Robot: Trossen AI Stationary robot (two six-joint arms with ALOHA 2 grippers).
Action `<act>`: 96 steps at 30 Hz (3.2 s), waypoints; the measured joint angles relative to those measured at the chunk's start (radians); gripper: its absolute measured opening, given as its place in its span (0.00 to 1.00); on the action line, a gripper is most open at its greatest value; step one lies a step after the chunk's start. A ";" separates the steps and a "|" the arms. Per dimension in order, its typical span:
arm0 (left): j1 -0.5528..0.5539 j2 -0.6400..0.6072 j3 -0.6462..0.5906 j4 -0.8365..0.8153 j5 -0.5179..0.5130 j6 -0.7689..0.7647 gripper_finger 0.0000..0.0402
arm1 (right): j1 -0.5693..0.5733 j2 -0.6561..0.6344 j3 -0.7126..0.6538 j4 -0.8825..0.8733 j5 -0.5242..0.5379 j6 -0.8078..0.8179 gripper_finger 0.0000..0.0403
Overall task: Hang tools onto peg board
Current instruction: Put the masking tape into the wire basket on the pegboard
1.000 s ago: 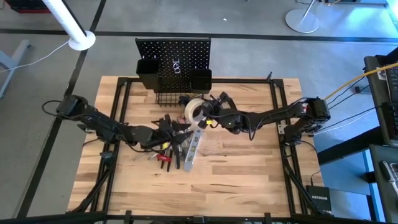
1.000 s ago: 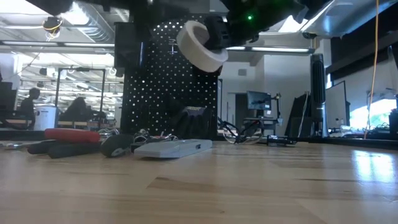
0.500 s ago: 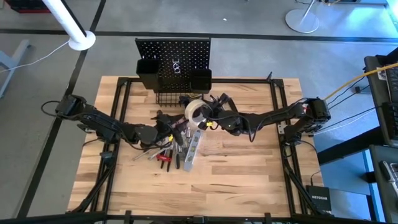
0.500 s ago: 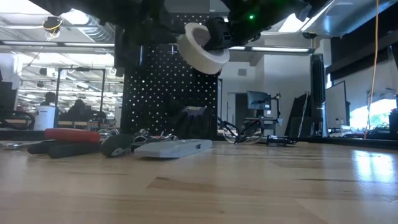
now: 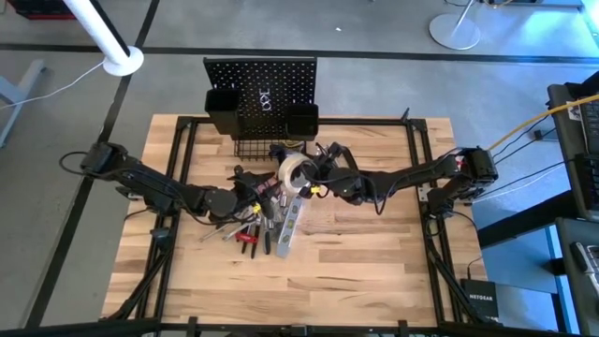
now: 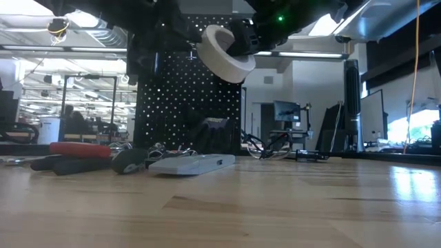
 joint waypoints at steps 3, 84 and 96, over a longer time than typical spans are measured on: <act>-0.001 -0.043 0.000 -0.071 0.071 -0.031 0.46 | 0.001 0.000 0.000 -0.008 -0.019 0.004 0.22; 0.025 0.132 0.369 -0.756 0.575 -0.048 0.17 | 0.199 -0.333 0.001 -0.990 -0.491 0.344 0.48; 0.181 0.547 0.698 -0.761 1.059 0.534 0.17 | 0.302 -0.490 0.001 -1.283 -0.320 0.604 0.48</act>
